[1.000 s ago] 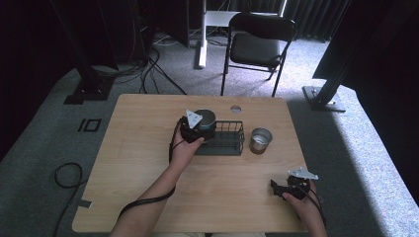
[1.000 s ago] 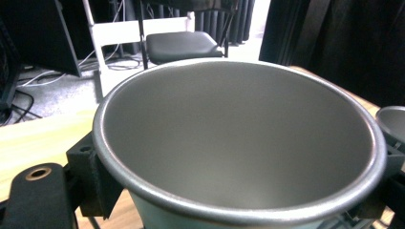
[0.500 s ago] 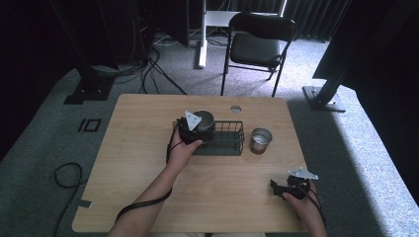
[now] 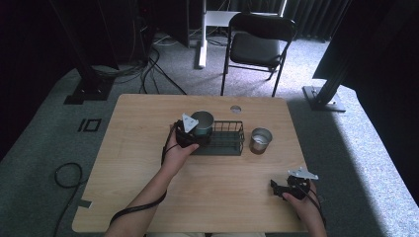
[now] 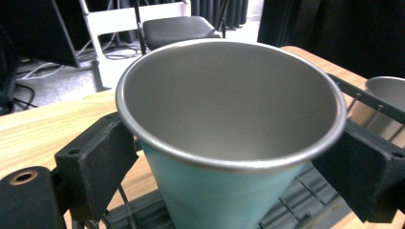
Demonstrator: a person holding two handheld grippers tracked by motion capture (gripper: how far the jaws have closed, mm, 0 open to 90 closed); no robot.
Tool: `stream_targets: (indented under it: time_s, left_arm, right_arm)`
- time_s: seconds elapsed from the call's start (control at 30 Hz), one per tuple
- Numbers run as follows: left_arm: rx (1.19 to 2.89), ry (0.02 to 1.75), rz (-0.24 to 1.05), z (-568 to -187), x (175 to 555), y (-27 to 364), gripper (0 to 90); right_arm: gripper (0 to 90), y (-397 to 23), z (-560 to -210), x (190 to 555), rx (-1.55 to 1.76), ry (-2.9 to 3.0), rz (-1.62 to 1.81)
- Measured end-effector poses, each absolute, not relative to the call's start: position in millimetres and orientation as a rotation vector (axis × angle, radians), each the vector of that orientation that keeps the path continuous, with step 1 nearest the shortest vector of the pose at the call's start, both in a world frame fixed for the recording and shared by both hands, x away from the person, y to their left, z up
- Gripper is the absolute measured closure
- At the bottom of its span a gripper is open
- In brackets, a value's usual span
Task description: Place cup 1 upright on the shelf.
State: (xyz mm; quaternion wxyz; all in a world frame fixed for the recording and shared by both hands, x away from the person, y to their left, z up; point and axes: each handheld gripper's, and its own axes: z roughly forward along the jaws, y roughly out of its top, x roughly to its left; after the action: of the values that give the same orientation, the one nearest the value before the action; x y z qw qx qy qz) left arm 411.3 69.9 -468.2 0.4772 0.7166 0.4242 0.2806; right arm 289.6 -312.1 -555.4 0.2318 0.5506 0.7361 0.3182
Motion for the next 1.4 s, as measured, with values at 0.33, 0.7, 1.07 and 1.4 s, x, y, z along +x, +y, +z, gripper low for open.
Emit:
stream_targets:
  time_s: [0.33, 0.7, 1.07, 1.4]
  left_arm:
    - [1.761, 1.027, 0.675, -465, 402, 79, 10.0]
    - [1.770, 1.019, 0.653, -464, 385, 94, 9.9]
    - [1.793, 1.014, 0.668, -466, 371, 117, 10.0]
    - [1.791, 1.035, 0.663, -472, 360, 137, 10.0]
  right_arm:
    - [11.1, -312, -555, 290, 1.513, 2.023, 0.875]
    - [11.1, -312, -555, 290, 1.511, 2.023, 0.874]
    - [11.1, -312, -555, 290, 1.515, 2.022, 0.875]
    - [11.1, -312, -555, 290, 1.514, 2.023, 0.875]
